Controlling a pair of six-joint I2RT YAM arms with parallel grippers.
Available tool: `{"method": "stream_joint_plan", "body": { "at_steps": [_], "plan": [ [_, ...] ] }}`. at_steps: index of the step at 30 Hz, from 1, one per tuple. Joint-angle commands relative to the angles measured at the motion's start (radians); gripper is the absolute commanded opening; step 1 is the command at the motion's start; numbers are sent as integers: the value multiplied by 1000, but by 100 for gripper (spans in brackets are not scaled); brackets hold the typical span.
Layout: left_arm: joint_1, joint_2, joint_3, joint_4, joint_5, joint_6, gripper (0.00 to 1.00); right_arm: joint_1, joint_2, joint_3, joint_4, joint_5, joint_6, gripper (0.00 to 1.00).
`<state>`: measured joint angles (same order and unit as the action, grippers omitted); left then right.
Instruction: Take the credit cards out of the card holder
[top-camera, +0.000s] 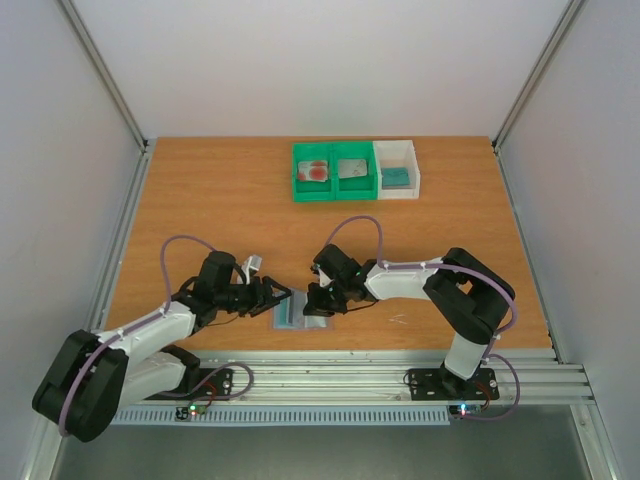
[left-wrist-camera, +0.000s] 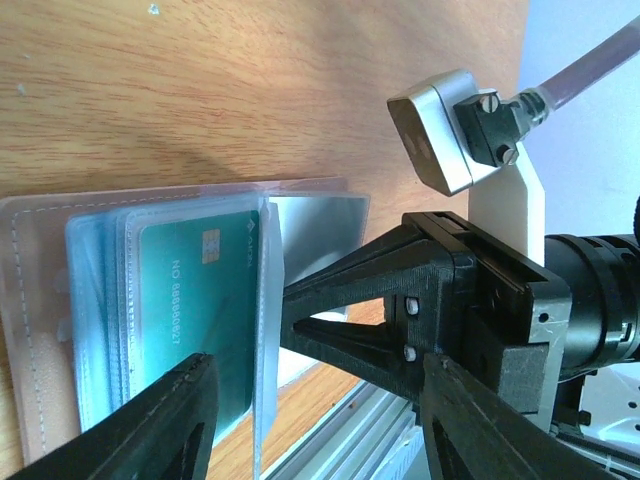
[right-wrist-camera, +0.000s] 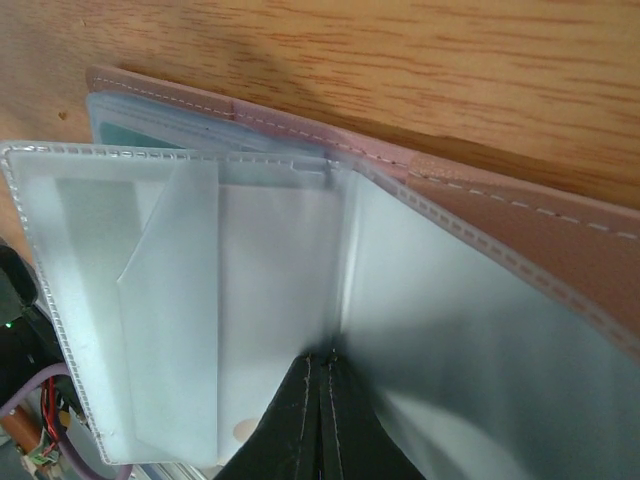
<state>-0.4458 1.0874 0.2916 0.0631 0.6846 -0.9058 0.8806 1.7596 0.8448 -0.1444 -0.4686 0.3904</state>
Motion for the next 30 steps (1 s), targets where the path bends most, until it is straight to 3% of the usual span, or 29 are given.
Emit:
{"method": "stream_joint_plan", "body": {
  "at_steps": [1,30],
  "plan": [
    [-2,28,14,37,12,6,56,15,31,-37,7,41,18,1],
    [-48,161,30,246,115,-120,52,15,-19,-106,141,8,41,2]
  ]
}}
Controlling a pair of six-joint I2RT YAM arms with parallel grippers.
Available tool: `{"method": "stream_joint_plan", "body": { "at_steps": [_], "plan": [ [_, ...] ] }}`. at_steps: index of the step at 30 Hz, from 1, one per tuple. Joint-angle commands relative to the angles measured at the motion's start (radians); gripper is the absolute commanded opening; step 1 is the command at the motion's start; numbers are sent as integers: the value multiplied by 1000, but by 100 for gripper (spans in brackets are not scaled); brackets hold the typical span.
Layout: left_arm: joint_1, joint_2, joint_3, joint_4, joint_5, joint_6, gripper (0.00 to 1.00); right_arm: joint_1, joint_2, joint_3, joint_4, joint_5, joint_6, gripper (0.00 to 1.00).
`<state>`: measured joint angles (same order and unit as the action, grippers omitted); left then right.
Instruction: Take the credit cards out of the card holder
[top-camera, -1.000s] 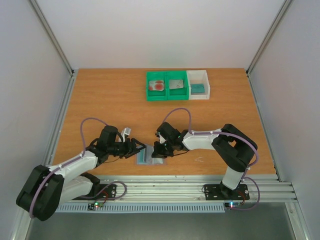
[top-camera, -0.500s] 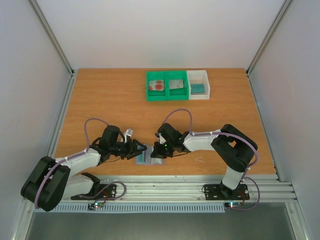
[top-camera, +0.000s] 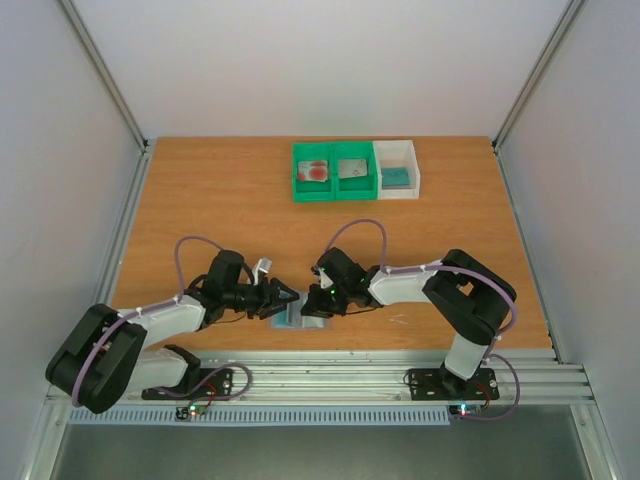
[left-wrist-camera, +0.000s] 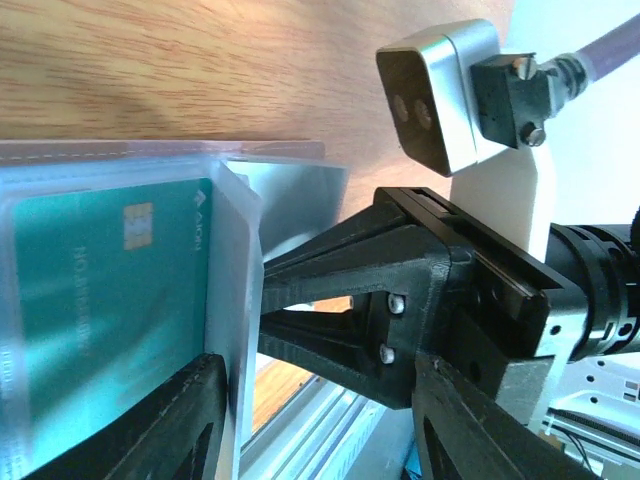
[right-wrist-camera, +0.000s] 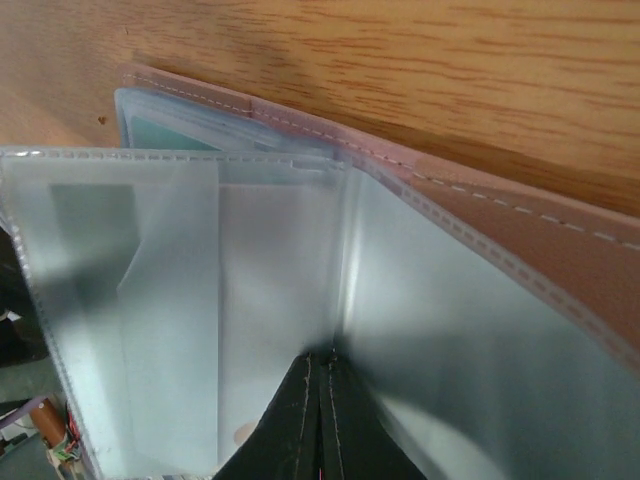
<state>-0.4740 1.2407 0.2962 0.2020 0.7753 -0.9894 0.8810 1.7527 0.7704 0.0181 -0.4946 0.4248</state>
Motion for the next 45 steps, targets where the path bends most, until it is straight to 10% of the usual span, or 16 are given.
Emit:
{"method": "stream_joint_plan", "body": {
  "at_steps": [1,30,45],
  "plan": [
    [-25,9,26,112,18,-41,52,15,-20,-35,-21,39,6,3],
    [-175,245,130,309,-57,-57,53,4,-388,-198,-91,391,7,14],
    [-163,154,128,60,-175,63,53,15,-380,-98,-157,262,-39,14]
  ]
}}
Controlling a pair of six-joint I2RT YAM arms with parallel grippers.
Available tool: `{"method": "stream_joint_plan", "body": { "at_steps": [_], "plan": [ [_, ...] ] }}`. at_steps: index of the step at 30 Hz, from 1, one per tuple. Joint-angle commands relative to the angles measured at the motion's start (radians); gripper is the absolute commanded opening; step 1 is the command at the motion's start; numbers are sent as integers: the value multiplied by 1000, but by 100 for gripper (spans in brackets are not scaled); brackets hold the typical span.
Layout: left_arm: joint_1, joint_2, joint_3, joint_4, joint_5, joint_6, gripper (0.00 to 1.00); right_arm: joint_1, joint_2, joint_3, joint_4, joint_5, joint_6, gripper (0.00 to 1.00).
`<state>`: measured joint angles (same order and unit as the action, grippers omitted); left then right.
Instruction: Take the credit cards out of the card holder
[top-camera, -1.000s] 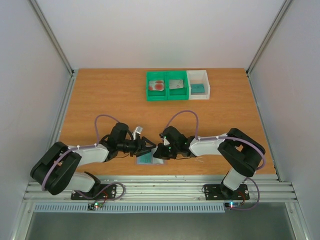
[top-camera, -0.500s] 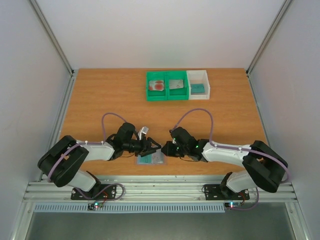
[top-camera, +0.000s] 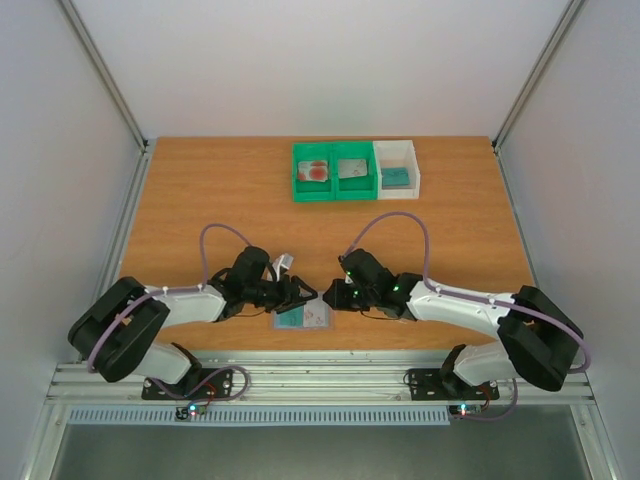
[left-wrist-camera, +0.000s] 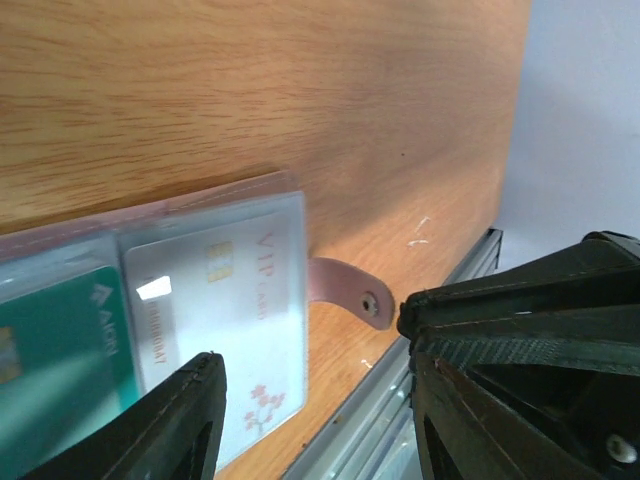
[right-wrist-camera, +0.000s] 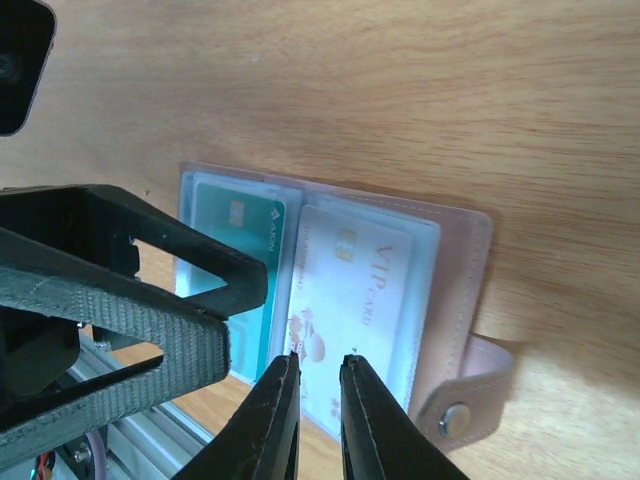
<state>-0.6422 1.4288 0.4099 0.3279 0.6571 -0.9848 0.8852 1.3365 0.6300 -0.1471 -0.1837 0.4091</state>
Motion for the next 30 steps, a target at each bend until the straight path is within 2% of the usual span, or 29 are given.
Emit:
{"method": "stream_joint_plan", "body": {
  "at_steps": [1,5,18,25,30],
  "plan": [
    [4,-44,14,-83,-67,68,52,12,47,47,13,-63,-23,13],
    [6,-72,22,-155,-98,106,53,15,92,68,20,-87,-22,12],
    [7,-27,30,-162,-101,128,52,15,199,69,-37,-1,-33,10],
    [6,-6,2,-115,-103,103,45,15,219,19,-38,12,-6,5],
    [6,13,2,-90,-92,90,40,15,222,-8,-17,13,6,4]
  ]
}}
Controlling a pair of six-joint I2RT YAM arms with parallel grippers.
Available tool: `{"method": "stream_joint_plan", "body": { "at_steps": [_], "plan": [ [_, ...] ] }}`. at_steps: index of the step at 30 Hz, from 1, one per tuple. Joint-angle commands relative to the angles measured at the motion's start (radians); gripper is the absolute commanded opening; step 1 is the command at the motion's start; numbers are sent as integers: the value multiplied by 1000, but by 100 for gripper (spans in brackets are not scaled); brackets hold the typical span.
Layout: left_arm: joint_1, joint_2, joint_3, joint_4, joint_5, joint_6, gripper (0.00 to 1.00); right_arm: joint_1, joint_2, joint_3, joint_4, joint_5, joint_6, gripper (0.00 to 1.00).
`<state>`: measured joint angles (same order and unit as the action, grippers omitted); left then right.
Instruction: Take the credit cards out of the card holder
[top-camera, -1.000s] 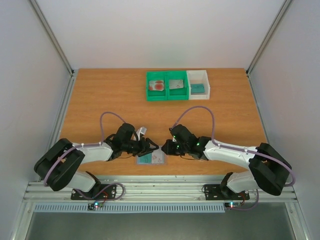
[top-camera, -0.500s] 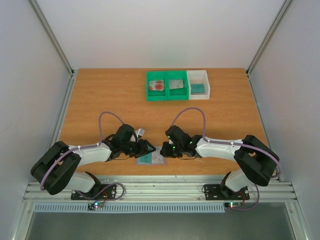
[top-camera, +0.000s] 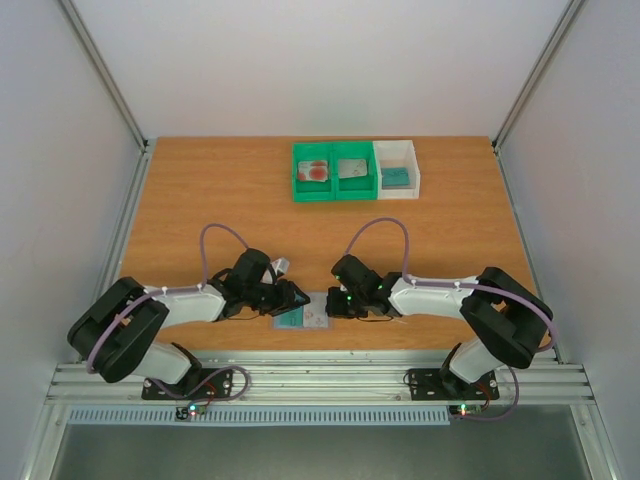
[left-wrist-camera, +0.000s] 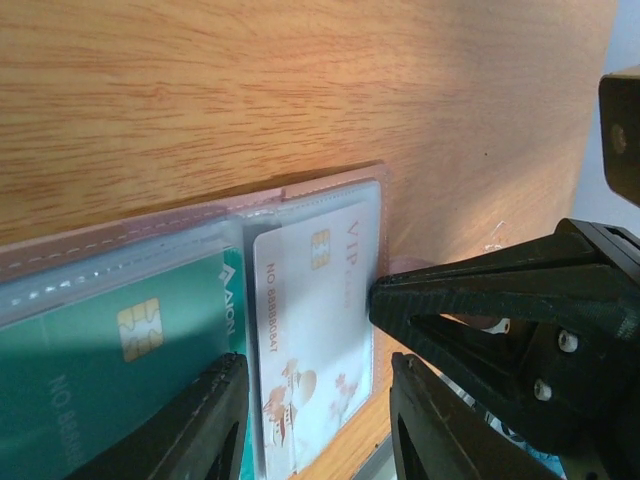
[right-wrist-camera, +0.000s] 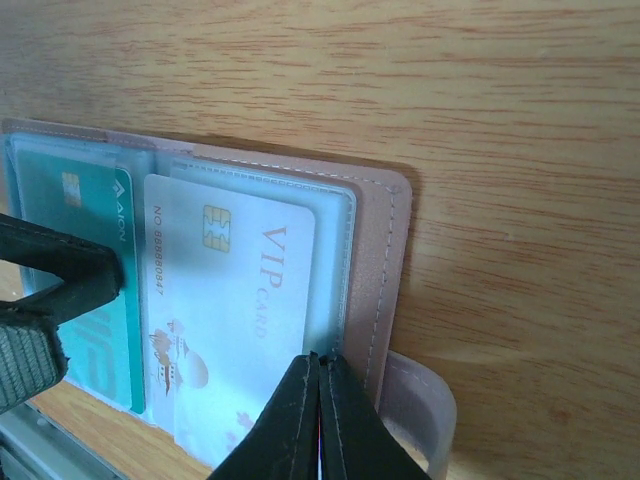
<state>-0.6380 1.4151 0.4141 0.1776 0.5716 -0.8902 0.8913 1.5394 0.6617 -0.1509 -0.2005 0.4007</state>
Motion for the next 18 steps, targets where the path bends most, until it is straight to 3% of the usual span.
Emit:
{"method": "stream_joint_plan", "body": {
  "at_steps": [1,18],
  "plan": [
    [2,35,-2,66,-5,-8,40,9,20,-40,-12,31,15,4],
    [2,47,2,3,-55,-29,37,9,-86,43,-77,-23,-16,6]
  ]
}}
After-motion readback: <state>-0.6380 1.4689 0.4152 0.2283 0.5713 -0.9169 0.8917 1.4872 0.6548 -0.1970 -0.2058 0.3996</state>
